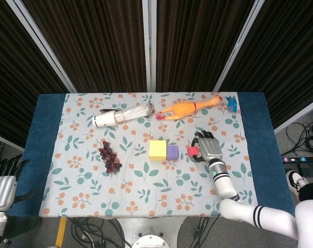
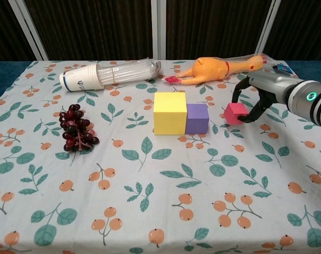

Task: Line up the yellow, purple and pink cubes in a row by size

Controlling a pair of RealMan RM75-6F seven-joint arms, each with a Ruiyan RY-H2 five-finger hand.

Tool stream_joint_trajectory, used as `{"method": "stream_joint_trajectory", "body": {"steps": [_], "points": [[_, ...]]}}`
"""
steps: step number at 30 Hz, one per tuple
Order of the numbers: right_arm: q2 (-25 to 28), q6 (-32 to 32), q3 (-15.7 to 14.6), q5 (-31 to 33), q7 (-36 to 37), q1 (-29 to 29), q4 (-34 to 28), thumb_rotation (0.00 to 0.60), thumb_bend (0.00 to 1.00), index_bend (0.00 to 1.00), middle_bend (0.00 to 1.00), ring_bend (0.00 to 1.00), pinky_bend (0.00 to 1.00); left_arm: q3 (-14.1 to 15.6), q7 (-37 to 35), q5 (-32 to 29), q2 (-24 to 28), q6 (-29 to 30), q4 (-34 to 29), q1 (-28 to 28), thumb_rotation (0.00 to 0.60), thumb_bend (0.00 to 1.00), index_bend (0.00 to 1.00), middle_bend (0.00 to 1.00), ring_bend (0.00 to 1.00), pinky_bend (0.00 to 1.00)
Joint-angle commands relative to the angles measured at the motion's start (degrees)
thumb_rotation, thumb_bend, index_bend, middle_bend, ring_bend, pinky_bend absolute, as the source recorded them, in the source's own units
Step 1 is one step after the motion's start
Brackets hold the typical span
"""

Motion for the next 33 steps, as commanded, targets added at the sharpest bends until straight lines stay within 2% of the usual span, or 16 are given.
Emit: {"method": "stream_joint_trajectory", "body": {"steps": [1, 21, 33], "points": [[-1.4, 0.6, 0.3, 1.1, -0.9, 0.8, 0.4, 0.6, 0.29, 0.49, 0.14, 0.0, 0.0, 0.0, -0.1, 0.0, 0.0, -0.1, 0.1, -0.1, 0.6, 0.16, 0.23, 0.16, 0.1, 0.05], [-6.4, 1.7, 1.3, 4.5, -3.9, 3.5, 3.7, 0.6, 0.29, 0.49, 0.14, 0.0, 0.0, 0.1, -1.4, -0.1, -0.6, -0.1, 1.5, 0.1, 0.6, 0.16, 0.23, 0.16, 0.1, 0.05], [-7.6, 1.8, 1.5, 5.0, -4.4, 3.9, 4.6, 0.6, 0.29, 0.44, 0.12, 0.0, 0.0, 0.1, -1.7, -0.2, -0.8, -0.2, 1.9, 0.2, 0.6, 0.16, 0.23, 0.16, 0.1, 0.05]]}}
